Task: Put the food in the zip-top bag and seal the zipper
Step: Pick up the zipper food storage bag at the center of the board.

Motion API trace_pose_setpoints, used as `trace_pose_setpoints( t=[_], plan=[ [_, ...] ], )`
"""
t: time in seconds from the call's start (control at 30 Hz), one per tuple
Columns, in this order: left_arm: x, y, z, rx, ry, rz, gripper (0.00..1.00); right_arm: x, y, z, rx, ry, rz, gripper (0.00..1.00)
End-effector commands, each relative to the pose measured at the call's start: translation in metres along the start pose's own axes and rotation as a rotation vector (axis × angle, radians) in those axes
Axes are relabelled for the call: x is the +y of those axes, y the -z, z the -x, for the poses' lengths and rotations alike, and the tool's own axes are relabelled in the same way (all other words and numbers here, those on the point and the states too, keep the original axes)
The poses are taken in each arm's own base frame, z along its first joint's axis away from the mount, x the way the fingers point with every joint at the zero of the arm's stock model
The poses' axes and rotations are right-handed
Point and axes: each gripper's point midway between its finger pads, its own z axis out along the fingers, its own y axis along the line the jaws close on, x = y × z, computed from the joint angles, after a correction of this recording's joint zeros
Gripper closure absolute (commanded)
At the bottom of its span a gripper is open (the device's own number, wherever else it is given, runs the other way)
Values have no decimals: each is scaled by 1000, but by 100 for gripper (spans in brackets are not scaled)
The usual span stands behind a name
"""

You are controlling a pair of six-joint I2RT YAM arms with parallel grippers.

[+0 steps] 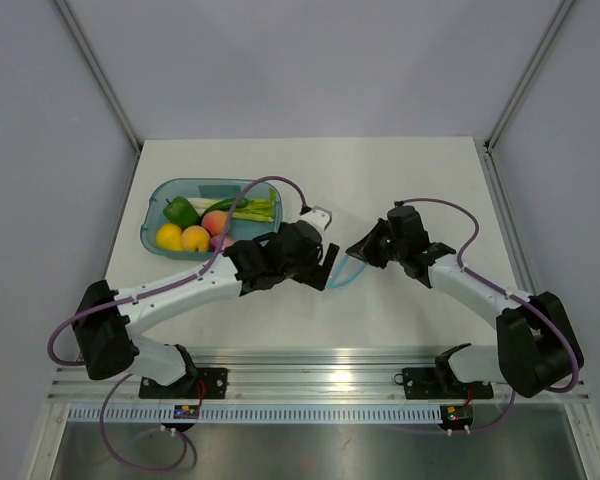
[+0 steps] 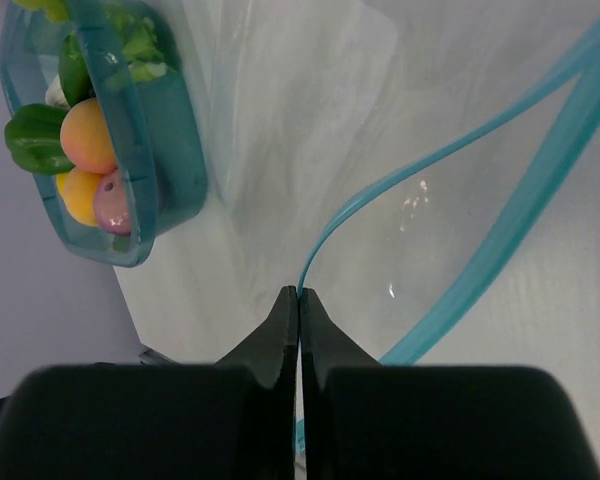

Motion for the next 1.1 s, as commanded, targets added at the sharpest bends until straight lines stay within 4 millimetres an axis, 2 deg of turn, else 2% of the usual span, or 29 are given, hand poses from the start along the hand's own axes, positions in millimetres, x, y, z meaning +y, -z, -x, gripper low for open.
trace_pose_setpoints(
  t=[0.0, 0.03, 0.2, 0.3, 0.57, 0.67, 0.8, 0.83, 0.87, 0.9, 0.93, 0.97, 1.03, 1.07],
  plan=[
    [-49, 3, 45, -125, 23, -117, 9, 30, 16, 0, 3, 21, 34, 100],
    [-52, -6, 41, -108, 9, -103, 12, 35, 19, 0, 4, 16, 39, 100],
    [-66, -17, 49, -125, -36, -61, 16, 48, 34, 2, 0, 16, 66, 100],
    [-64, -29, 48, -115, -55, -14, 20, 54, 40, 3, -3, 19, 83, 100],
    [-61, -42, 55, -118, -75, 44, 30, 51, 45, -1, 7, 13, 85, 100],
    [-65, -47, 56, -119, -81, 39, 39, 50, 47, -2, 8, 19, 87, 100],
    [-70, -49, 61, -116, -94, 30, 62, 50, 53, -2, 1, 33, 82, 100],
    [-69, -51, 62, -115, -89, 38, 80, 50, 55, -2, 0, 41, 83, 100],
    [-68, -52, 62, -107, -81, 32, 88, 50, 57, -1, -5, 48, 82, 100],
    [-68, -52, 61, -100, -72, 16, 95, 53, 63, 3, -31, 51, 87, 97],
    [-69, -53, 61, -96, -59, 0, 100, 51, 67, 3, -34, 54, 77, 89],
    [-70, -51, 62, -93, -40, -35, 100, 52, 71, 6, -48, 65, 76, 64],
    [-69, -51, 59, -95, 2, -68, 100, 59, 84, 13, -88, 79, 82, 49],
    [-68, -46, 64, -102, 29, -105, 100, 61, 89, 15, -100, 92, 83, 44]
  ],
)
